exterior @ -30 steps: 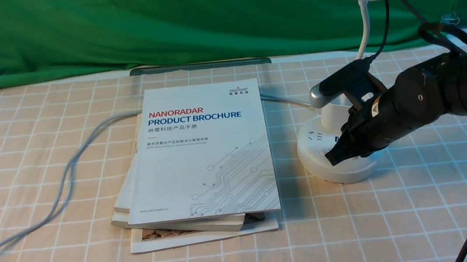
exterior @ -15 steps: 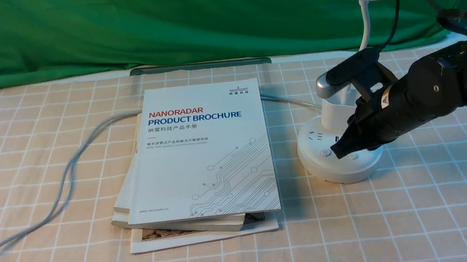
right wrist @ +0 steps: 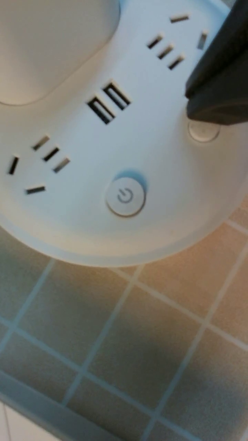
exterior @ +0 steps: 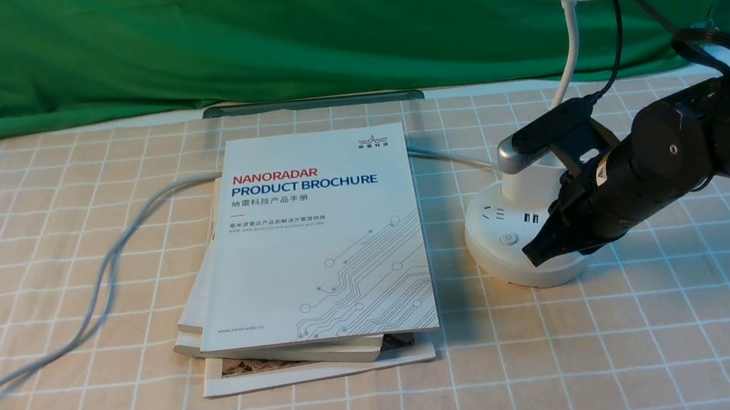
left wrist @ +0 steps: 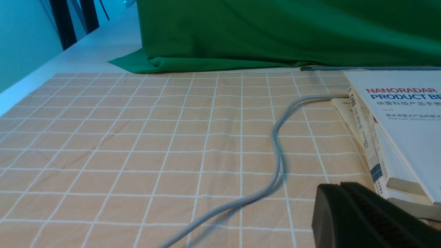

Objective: Turn on the table lamp on the light coffee tablecloth with your hand.
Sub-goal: 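Press the button on the base of the white desk lamp with the right gripper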

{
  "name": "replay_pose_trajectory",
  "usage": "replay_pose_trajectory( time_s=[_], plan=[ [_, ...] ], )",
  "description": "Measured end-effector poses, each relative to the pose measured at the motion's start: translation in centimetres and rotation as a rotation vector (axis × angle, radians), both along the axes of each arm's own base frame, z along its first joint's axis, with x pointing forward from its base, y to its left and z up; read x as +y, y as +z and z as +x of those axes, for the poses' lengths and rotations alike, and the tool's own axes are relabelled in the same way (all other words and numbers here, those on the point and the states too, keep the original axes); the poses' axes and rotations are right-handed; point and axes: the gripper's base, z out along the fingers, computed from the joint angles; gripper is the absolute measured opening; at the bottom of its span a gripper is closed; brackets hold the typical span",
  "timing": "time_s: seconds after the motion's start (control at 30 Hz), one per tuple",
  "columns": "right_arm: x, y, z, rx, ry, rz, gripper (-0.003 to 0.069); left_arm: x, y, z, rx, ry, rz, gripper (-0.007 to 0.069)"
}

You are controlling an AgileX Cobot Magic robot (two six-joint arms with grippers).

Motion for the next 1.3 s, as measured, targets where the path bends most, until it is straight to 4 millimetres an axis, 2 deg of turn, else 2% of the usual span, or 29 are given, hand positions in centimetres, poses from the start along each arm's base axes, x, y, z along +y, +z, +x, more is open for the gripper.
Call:
replay_pose_trajectory(
  time_s=[0.47, 0.77, 1.0, 1.07, 1.2, 1.3],
  plan=[
    [0.1, -0.4, 0.2, -0.001, 0.003, -0.004, 0.0035, 0.0, 0.0, 0.0, 0.0, 0.0, 0.0, 0.0021],
    [1.1, -1.2, 0.9, -0.04, 0.027, 0.005, 0.0036, 0.0, 0.0, 0.0, 0.0, 0.0, 0.0, 0.0021],
    [1.0, -0.4, 0.4, -0.035, 0.024, 0.009, 0.0036, 0.0, 0.0, 0.0, 0.0, 0.0, 0.0, 0.0021],
    [0.7, 0.4, -0.3, -0.018, 0.024, 0.003, 0.0036, 0.0, 0.0, 0.0, 0.0, 0.0, 0.0, 0.0021],
    [-0.5, 4.7, -3.1, -0.088, -0.005, 0.051, 0.0038, 0.0, 0.0, 0.0, 0.0, 0.0, 0.0, 0.0021],
    [-1.8, 8.2, -6.3, -0.205, -0.025, 0.116, 0.0038, 0.0, 0.0, 0.0, 0.0, 0.0, 0.0, 0.0021]
  ],
)
